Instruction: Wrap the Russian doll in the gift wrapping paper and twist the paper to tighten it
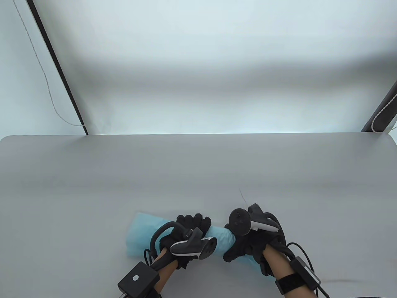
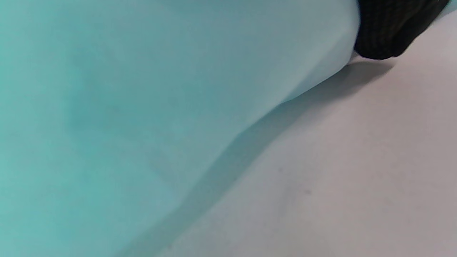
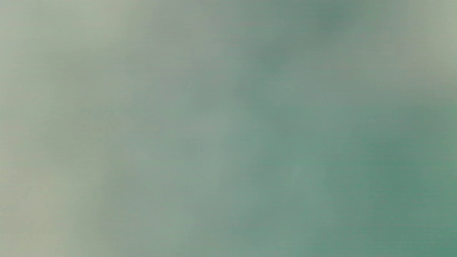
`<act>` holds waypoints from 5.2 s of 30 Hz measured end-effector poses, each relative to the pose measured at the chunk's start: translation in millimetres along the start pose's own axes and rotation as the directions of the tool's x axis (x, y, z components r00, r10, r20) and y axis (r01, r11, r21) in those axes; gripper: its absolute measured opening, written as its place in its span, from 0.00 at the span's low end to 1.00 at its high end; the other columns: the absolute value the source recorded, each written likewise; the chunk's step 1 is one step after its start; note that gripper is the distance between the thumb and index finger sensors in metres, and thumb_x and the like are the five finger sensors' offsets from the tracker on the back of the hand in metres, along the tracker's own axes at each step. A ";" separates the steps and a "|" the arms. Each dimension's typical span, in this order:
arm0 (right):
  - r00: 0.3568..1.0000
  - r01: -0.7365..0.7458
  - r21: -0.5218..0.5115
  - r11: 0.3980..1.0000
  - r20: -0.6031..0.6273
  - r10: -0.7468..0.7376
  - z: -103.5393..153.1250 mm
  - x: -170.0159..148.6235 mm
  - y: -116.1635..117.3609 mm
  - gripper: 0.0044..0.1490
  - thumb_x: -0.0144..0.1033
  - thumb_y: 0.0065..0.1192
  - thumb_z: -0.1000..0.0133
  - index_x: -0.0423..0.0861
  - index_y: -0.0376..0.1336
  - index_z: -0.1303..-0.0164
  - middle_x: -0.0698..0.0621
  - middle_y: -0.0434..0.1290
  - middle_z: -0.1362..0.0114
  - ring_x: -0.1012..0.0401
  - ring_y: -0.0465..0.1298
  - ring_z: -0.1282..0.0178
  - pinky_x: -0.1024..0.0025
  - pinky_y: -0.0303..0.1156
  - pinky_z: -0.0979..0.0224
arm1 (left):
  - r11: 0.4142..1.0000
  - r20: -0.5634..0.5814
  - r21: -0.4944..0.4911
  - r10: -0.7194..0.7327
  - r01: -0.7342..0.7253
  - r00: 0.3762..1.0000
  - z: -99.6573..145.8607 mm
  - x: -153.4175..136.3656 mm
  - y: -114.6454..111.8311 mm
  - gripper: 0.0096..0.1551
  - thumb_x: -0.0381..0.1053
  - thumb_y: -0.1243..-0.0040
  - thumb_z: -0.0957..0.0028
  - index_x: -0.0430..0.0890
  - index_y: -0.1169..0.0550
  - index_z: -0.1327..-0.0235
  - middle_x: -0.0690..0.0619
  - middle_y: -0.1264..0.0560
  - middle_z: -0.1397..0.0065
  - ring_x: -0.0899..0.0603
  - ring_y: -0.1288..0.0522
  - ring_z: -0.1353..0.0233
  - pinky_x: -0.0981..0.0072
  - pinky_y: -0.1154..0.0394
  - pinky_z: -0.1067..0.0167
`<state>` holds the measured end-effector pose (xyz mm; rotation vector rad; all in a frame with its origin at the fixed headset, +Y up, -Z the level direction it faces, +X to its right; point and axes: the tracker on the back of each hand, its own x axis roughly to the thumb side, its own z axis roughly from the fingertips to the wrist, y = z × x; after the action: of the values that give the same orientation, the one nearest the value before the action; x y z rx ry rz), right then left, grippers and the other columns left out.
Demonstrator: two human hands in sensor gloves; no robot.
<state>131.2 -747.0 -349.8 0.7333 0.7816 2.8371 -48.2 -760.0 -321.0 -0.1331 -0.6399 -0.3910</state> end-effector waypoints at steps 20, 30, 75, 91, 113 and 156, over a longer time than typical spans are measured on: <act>0.864 -0.484 -0.287 0.827 -0.011 0.503 10.9 41.5 11.7 0.72 0.71 0.77 0.54 0.41 0.51 0.10 0.37 0.68 0.17 0.46 0.74 0.25 0.38 0.65 0.18 | 0.911 -0.031 -0.268 0.317 -0.313 0.948 0.2 -25.5 -2.2 0.68 0.76 0.29 0.60 0.43 0.47 0.18 0.42 0.31 0.19 0.35 0.23 0.29 0.35 0.30 0.34; 0.973 -0.229 -0.094 0.969 -0.001 0.230 5.8 24.3 0.0 0.71 0.75 0.77 0.55 0.39 0.58 0.13 0.36 0.74 0.21 0.47 0.78 0.31 0.39 0.69 0.21 | 0.987 -0.029 -0.130 0.092 -0.095 0.995 2.5 -6.4 2.7 0.71 0.73 0.30 0.60 0.45 0.55 0.18 0.42 0.39 0.14 0.32 0.30 0.22 0.28 0.38 0.29; 1.000 0.006 0.035 0.999 0.030 -0.007 0.6 1.9 3.1 0.71 0.76 0.75 0.53 0.37 0.57 0.13 0.34 0.73 0.23 0.46 0.78 0.33 0.40 0.69 0.22 | 0.998 -0.017 -0.009 -0.065 0.064 0.998 3.6 4.2 3.4 0.71 0.75 0.30 0.63 0.45 0.53 0.19 0.44 0.37 0.15 0.34 0.30 0.21 0.29 0.38 0.28; 0.895 -0.440 -0.189 0.878 -0.012 0.446 12.5 36.9 6.7 0.73 0.70 0.74 0.52 0.41 0.47 0.08 0.36 0.65 0.14 0.45 0.73 0.22 0.40 0.65 0.18 | 0.910 -0.013 -0.253 0.336 -0.328 0.942 -6.6 -25.2 -4.2 0.68 0.79 0.29 0.63 0.44 0.43 0.19 0.44 0.27 0.22 0.36 0.21 0.32 0.32 0.31 0.34; 0.973 -0.221 0.008 0.975 -0.066 0.221 6.6 22.1 -0.3 0.73 0.70 0.73 0.49 0.40 0.46 0.07 0.34 0.64 0.14 0.43 0.71 0.22 0.37 0.63 0.17 | 0.992 -0.013 -0.107 0.061 -0.062 0.998 -6.3 -11.0 2.7 0.68 0.76 0.27 0.62 0.45 0.46 0.19 0.44 0.28 0.20 0.36 0.25 0.25 0.30 0.34 0.30; 0.923 -0.373 -0.239 0.897 0.004 0.385 5.9 31.5 7.4 0.72 0.72 0.74 0.53 0.45 0.47 0.08 0.38 0.67 0.15 0.46 0.74 0.22 0.43 0.69 0.20 | 0.897 -0.041 -0.293 0.334 -0.330 0.942 -2.4 -40.1 -7.5 0.66 0.79 0.28 0.63 0.48 0.42 0.19 0.44 0.27 0.22 0.35 0.25 0.29 0.35 0.31 0.33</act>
<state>106.6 -743.6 -328.3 1.0117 0.3085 3.1569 -79.2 -754.9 -347.1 -0.5260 -0.5525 -0.1518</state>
